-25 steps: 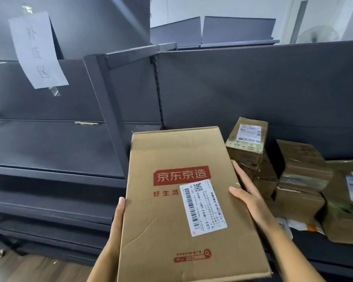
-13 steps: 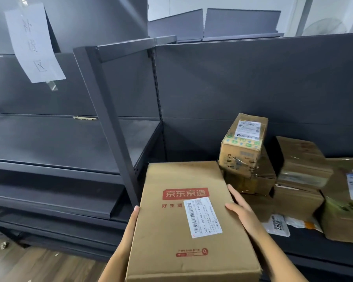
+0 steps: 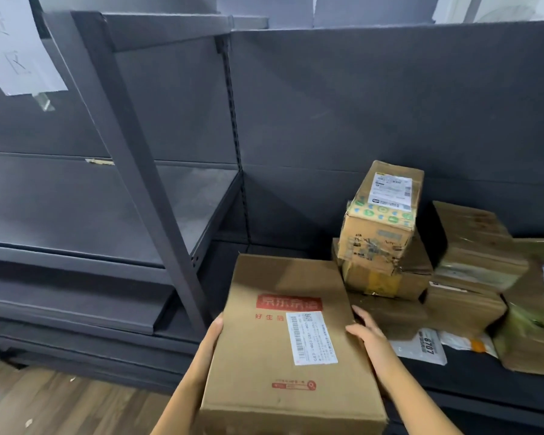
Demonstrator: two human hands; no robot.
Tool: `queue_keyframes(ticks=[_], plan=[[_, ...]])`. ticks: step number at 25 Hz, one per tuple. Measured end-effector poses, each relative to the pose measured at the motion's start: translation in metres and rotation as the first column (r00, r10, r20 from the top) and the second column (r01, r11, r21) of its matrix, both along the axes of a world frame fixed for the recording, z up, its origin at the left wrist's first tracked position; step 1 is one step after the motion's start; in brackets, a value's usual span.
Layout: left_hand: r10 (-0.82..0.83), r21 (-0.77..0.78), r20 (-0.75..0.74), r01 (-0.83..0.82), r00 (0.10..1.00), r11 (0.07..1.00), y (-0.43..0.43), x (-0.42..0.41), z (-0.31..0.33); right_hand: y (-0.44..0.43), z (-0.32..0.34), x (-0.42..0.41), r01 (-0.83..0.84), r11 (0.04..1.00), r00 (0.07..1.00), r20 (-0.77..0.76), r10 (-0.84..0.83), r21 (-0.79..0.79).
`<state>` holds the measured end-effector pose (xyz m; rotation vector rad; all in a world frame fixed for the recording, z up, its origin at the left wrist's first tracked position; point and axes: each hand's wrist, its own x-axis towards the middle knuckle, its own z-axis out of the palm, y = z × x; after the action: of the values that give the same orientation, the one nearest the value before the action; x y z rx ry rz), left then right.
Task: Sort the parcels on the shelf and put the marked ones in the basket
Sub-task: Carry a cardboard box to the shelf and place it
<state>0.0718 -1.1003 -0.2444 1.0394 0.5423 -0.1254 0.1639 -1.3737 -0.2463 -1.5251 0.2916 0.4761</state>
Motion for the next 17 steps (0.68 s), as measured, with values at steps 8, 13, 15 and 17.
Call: queue_keyframes(ticks=[8, 13, 15, 17], plan=[[-0.132, 0.561, -0.241, 0.249, 0.961, 0.79, 0.027, 0.046, -0.041, 0.027, -0.048, -0.006, 0.152, 0.979, 0.983, -0.085, -0.165, -0.137], [-0.145, 0.691, -0.242, 0.275, 0.96, 0.669, 0.037, 0.064, -0.06, 0.03, -0.064, -0.026, 0.185, 0.973, 0.975, -0.096, -0.199, -0.135], [-0.144, 0.702, -0.252, 0.283, 0.957, 0.653, 0.038, 0.071, -0.067, 0.022, -0.073, -0.039, 0.162, 0.984, 0.967, -0.187, -0.172, -0.069], [-0.125, 0.72, -0.256, 0.276, 0.959, 0.637, 0.037, 0.081, -0.065, 0.025, -0.073, -0.046, 0.105, 0.993, 0.974, -0.199, -0.112, -0.047]])
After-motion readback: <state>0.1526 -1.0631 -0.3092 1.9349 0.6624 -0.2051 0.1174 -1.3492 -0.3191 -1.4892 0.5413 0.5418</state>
